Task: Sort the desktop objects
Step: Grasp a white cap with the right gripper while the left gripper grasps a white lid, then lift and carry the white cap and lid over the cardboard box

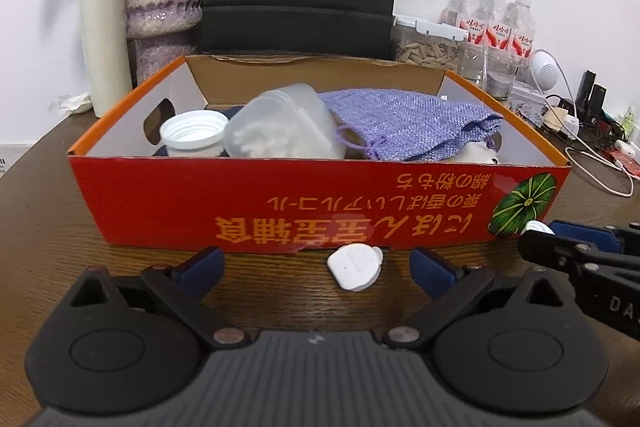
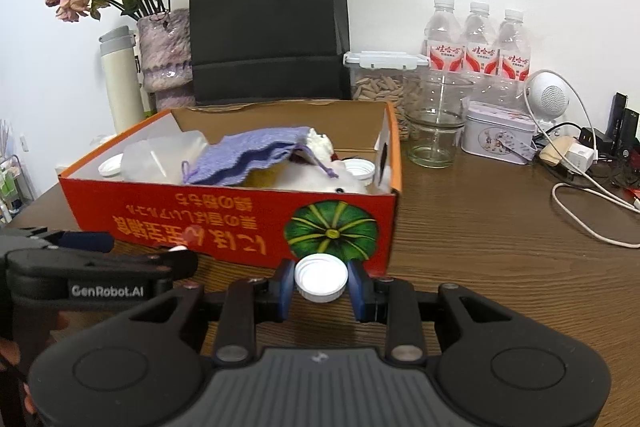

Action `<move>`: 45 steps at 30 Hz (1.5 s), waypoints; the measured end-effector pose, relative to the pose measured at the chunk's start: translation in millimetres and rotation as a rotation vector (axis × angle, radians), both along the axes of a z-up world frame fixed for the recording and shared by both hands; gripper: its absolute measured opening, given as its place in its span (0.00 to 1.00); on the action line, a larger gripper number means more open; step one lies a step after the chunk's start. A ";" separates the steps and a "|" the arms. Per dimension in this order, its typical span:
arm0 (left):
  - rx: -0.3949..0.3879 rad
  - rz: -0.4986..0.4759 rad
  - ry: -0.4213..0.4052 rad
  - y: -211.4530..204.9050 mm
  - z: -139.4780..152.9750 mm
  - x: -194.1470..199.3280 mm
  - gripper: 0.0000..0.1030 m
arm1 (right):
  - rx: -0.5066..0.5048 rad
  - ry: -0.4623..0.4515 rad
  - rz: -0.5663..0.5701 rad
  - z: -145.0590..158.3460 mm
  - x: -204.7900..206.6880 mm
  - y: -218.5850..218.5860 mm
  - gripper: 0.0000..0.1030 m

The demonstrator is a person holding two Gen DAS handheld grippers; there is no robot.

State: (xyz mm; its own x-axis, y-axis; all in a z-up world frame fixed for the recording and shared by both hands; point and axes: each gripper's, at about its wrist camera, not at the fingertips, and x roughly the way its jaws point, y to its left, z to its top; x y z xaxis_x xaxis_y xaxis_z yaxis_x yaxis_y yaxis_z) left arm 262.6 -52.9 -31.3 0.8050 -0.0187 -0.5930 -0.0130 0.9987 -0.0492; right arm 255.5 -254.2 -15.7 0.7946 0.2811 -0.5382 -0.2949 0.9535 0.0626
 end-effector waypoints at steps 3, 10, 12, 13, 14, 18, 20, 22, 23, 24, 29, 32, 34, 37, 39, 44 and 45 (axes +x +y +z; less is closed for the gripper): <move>-0.005 0.009 0.015 -2.9 -2.2 3.1 0.85 | -0.006 -0.006 -0.001 0.1 1.4 -4.7 0.26; 0.011 -0.017 0.011 -8.7 -2.9 0.6 0.45 | -0.002 -0.009 -0.013 0.3 3.3 -12.3 0.26; 0.022 -0.024 0.009 -9.6 -2.6 -0.2 0.34 | -0.003 -0.012 -0.008 0.4 2.6 -11.3 0.26; 0.024 -0.029 0.008 -9.9 -2.6 -0.7 0.29 | -0.004 -0.013 -0.006 0.3 2.2 -10.8 0.26; 0.024 -0.032 0.007 -9.9 -2.6 -1.1 0.29 | -0.006 -0.014 -0.004 0.2 1.8 -10.4 0.26; 0.019 -0.043 0.003 -9.4 -2.3 -3.9 0.29 | -0.006 -0.019 -0.003 0.6 0.9 -9.8 0.26; 0.018 -0.046 0.001 -7.9 -2.2 -5.9 0.29 | -0.004 -0.022 0.000 0.9 0.3 -9.1 0.26; 0.020 -0.051 -0.005 -7.1 -1.2 -9.6 0.29 | -0.005 -0.026 0.005 1.2 -0.6 -7.8 0.26; 0.023 -0.053 -0.010 -7.0 -0.2 -11.9 0.29 | -0.005 -0.029 0.007 1.6 -1.5 -7.1 0.26; 0.028 -0.055 -0.019 -6.9 1.4 -14.9 0.29 | -0.002 -0.033 0.010 2.1 -2.9 -6.7 0.26; 0.021 -0.071 -0.072 -2.3 14.2 -35.2 0.29 | 0.006 -0.072 0.028 9.2 -13.5 -1.8 0.26; 0.007 -0.081 -0.113 3.0 26.4 -46.3 0.29 | 0.004 -0.106 0.038 16.0 -20.4 3.4 0.27; -0.006 -0.088 -0.140 6.5 36.5 -52.0 0.29 | 0.006 -0.129 0.044 21.4 -26.1 7.1 0.27; -0.034 -0.092 -0.187 11.1 52.9 -58.2 0.29 | 0.006 -0.164 0.041 31.1 -33.5 12.8 0.27; -0.038 -0.090 -0.224 13.8 63.2 -60.6 0.29 | 0.021 -0.187 0.044 38.6 -36.4 17.3 0.27; -0.060 -0.060 -0.295 25.8 84.1 -55.2 0.29 | 0.061 -0.227 0.051 55.4 -32.6 31.8 0.27; -0.069 -0.055 -0.302 28.5 86.6 -52.9 0.29 | 0.067 -0.235 0.051 58.2 -30.0 35.3 0.27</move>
